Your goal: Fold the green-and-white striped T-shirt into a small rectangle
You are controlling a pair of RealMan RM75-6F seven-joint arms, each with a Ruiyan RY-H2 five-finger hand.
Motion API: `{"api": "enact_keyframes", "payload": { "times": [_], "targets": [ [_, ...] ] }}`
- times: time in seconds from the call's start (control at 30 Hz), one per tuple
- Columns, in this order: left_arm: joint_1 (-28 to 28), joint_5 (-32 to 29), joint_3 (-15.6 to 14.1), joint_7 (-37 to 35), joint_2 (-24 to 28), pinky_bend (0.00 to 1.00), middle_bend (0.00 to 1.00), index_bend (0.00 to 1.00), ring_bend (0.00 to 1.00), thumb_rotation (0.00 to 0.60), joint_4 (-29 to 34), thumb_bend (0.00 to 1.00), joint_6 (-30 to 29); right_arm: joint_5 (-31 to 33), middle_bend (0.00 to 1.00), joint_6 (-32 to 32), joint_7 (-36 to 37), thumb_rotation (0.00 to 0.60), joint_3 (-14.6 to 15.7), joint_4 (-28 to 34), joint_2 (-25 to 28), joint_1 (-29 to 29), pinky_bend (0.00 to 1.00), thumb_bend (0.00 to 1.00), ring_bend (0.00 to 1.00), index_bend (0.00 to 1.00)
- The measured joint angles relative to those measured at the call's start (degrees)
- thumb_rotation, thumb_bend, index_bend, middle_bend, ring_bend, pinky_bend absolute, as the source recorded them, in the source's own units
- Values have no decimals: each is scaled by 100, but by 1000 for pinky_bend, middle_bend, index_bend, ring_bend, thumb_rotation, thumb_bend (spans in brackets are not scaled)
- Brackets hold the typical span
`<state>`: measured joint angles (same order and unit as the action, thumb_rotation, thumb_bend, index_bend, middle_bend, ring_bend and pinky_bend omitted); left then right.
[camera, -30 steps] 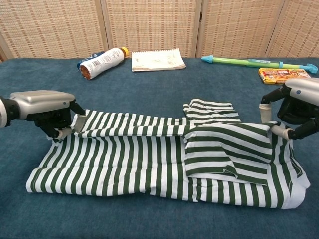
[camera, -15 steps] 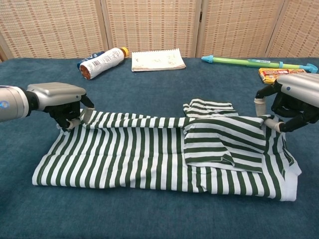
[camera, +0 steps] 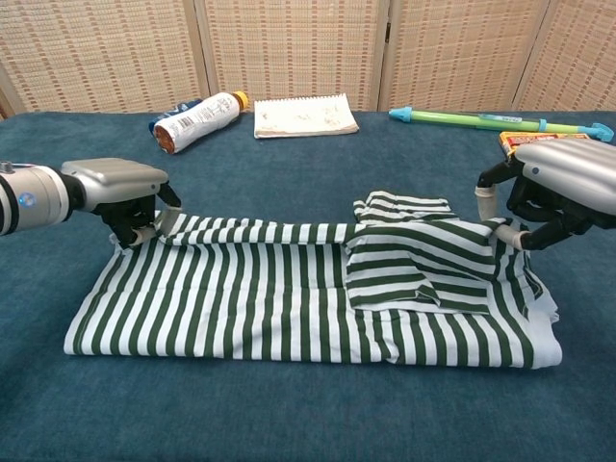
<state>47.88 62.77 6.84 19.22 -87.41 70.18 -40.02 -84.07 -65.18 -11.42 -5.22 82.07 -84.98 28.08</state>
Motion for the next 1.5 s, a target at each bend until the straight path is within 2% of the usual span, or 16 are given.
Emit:
{"api": "enact_keyframes", "payload": {
  "times": [0.13,0.27,0.33,0.43,0.53,0.6,0.67,0.83,1.03,1.13,1.2,1.3,1.5],
  "targets": [
    [29,-108,-14,61,-43,1000,955,556,884,600,-60,531,6,10,972,16,-20,600,-6,-137,-93,37,1000,610,1000,681],
    [42,-195,-41,147,-69,1000,951,382,879,600,-76,497,-12,81,972,58,-82,600,-9,-226,-159,57,1000,609,1000,681],
    [47,-258,-52,204,-76,1000,948,257,877,600,-65,445,-31,118,971,75,-112,600,-13,-244,-177,62,1000,603,1000,668],
    [39,-318,-57,253,-78,1000,944,101,876,600,-22,396,-112,223,962,105,-190,600,-34,-253,-199,62,1000,558,1000,533],
    [20,-381,-59,299,-50,1000,942,13,875,600,53,385,-190,383,955,162,-309,600,-75,-246,-214,67,1000,464,1000,367],
    [7,-430,-59,331,-15,1000,941,0,874,600,109,381,-237,503,953,208,-385,600,-121,-243,-230,81,1000,389,1000,275],
    [-6,-483,-52,345,20,1000,938,0,873,600,166,381,-267,613,953,254,-441,600,-180,-255,-255,109,1000,345,1000,231],
    [-77,-629,-1,332,146,1000,936,0,872,600,351,381,-439,843,949,384,-629,600,-288,-321,-332,204,1000,264,1000,170],
    [-223,-700,82,182,309,1000,934,0,872,600,608,381,-730,912,947,348,-641,600,-358,-282,-358,243,1000,263,1000,165],
    [-318,-686,111,77,441,1000,934,0,872,600,814,380,-868,734,947,301,-508,600,-268,-101,-220,210,1000,268,1000,243],
    [-400,-642,118,0,553,1000,934,0,872,600,991,381,-981,554,947,284,-378,600,-134,78,-46,171,1000,284,1000,324],
    [-550,-490,101,-139,717,1000,934,0,872,600,1254,381,-1193,259,948,281,-192,600,138,302,214,104,1000,295,1000,391],
    [-824,-106,-15,-339,953,1000,933,0,872,600,1656,381,-1535,-102,950,349,36,600,563,357,387,-7,1000,265,1000,451]
  ]
}}
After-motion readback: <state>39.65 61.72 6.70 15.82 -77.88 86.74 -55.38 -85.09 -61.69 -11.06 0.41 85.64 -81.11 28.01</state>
